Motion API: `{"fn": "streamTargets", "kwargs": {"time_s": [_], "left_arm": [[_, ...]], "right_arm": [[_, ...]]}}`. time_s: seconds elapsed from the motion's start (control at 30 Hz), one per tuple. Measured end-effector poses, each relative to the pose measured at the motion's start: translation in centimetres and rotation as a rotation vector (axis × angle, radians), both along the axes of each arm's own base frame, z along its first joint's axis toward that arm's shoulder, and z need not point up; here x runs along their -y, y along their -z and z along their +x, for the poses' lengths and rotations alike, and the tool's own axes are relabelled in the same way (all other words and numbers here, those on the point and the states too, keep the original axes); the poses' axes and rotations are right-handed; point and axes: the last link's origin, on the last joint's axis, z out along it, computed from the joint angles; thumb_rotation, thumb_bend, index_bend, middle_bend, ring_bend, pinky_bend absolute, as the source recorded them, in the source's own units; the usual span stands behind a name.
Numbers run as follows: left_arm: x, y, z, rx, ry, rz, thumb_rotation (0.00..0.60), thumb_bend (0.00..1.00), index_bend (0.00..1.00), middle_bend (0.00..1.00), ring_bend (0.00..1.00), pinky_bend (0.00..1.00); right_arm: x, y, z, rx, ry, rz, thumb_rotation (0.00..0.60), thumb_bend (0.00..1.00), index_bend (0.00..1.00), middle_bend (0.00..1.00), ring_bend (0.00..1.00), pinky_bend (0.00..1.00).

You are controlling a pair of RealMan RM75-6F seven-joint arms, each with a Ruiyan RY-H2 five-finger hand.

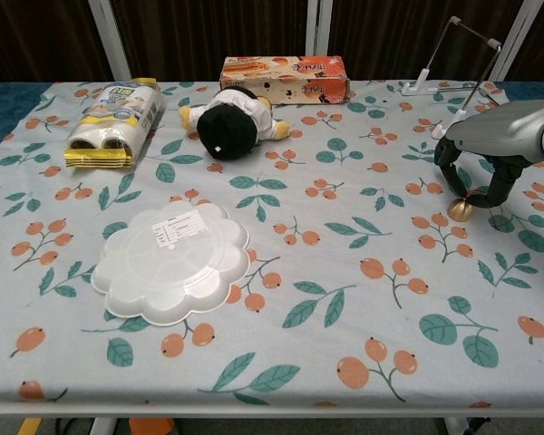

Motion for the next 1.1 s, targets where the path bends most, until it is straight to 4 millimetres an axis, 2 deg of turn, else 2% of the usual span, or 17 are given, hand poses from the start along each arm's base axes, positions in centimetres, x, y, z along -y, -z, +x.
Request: {"fn": "streamTargets", "kwargs": {"time_s": [0.47, 0.63, 0.87, 1.1], "left_arm": [[0.1, 0.0, -0.1, 0.003, -0.002, 0.004, 0.6, 0.02, 0.04, 0.0, 0.0, 0.02], [0.1, 0.0, -0.1, 0.003, -0.004, 0.004, 0.6, 0.02, 0.04, 0.0, 0.0, 0.02], [0.1, 0.0, 0.0, 0.002, 0.002, 0.006, 0.6, 0.02, 0.04, 0.0, 0.0, 0.02], [0.0, 0.0, 0.2, -0.001, 0.005, 0.004, 0.6, 0.02, 0.04, 0.0, 0.0, 0.02]], "right_arm": [[-0.2, -0.7, 0.0, 0.015, 0.004, -0.024, 0.6, 0.44, 0.67, 0.24, 0.0, 0.0], [-0.2, -1.6, 0.4, 0.046, -0.005, -0.042, 0.6, 0.46, 0.68, 0.25, 0.0, 0.0], [-0.2, -4.2, 1.8, 0.131, -0.049, -0.117, 0.6, 0.46, 0.7, 0.26, 0.0, 0.0], [0.0, -7.5, 3.7, 0.269, -0.166, -0.277, 0.6, 0.47, 0.72, 0.29, 0.0, 0.0]]}}
